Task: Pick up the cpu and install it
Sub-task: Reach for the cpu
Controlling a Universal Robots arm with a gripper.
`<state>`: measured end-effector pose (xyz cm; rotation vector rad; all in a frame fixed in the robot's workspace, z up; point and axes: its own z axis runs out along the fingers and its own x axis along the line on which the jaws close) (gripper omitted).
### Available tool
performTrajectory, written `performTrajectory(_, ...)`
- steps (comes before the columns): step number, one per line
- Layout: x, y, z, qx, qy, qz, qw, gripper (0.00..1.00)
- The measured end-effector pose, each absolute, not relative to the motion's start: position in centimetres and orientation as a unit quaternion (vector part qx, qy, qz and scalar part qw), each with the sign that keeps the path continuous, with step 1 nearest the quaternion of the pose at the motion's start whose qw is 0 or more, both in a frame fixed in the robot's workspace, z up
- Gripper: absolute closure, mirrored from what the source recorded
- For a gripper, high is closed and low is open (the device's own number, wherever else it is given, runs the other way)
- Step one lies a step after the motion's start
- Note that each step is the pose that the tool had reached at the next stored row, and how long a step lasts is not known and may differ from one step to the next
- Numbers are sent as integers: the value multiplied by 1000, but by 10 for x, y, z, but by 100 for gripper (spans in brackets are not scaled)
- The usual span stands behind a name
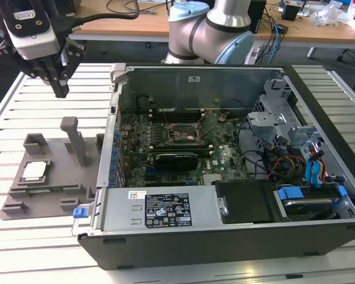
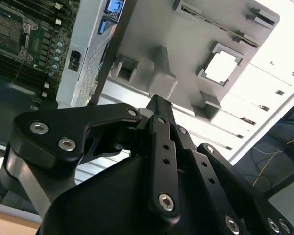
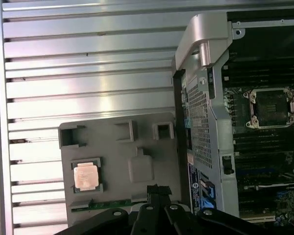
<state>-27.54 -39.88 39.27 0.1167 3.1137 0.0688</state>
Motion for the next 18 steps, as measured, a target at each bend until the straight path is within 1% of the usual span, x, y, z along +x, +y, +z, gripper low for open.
performTrajectory(18, -320, -399, 392, 37, 999, 22, 12, 89)
